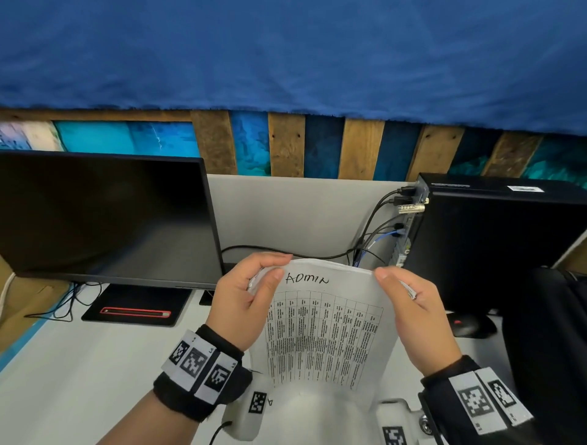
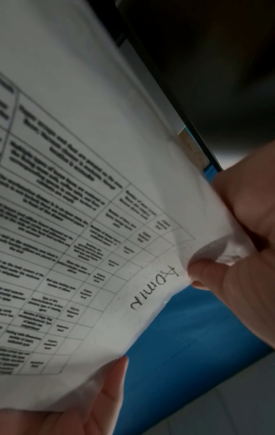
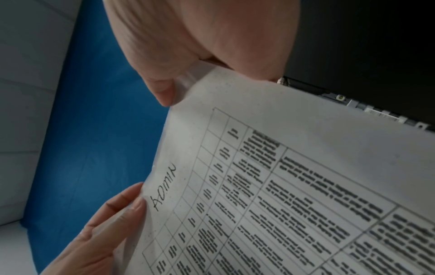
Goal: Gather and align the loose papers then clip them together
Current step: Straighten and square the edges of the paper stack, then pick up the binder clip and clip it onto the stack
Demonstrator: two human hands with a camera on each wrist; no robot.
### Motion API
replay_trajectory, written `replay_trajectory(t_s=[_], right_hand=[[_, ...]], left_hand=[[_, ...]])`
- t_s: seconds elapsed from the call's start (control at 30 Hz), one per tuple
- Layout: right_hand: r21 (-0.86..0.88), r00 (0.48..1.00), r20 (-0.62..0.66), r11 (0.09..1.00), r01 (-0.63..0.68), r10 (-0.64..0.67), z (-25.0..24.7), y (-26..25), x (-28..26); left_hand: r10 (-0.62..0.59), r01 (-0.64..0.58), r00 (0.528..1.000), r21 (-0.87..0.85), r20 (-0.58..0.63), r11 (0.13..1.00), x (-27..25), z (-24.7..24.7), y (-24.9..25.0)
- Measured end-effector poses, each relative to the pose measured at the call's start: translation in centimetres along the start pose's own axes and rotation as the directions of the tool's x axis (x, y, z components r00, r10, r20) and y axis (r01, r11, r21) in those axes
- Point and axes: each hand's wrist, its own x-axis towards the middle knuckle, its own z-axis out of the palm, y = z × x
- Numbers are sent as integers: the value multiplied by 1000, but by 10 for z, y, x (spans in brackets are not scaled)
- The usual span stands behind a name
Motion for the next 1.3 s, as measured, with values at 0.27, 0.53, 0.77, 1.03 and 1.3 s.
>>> replay_trajectory(t_s=[0.27,0.53,0.77,1.03,1.3], right_hand=[[-10,999,-38,999,-32,31,0,1,4],[-41,1000,9,999,-25,26,-5,4,5],[68,981,9,978,-195,195,-25,11,25],[-564,836,-327,619,-547,441,-95,153,79],[-860,767,-262,218,-461,586,-123,222,74]], left_hand=[[73,-76,996,76,40,994,-1,0,0],[-303,313,950,-227,79,922,-1,-1,-2],[-284,293,956,-213,73,932,4,5,-5],[-285,285,958,-169,22,943,8,12,-12],[-262,261,965,-112,9,959,12,13,-20]])
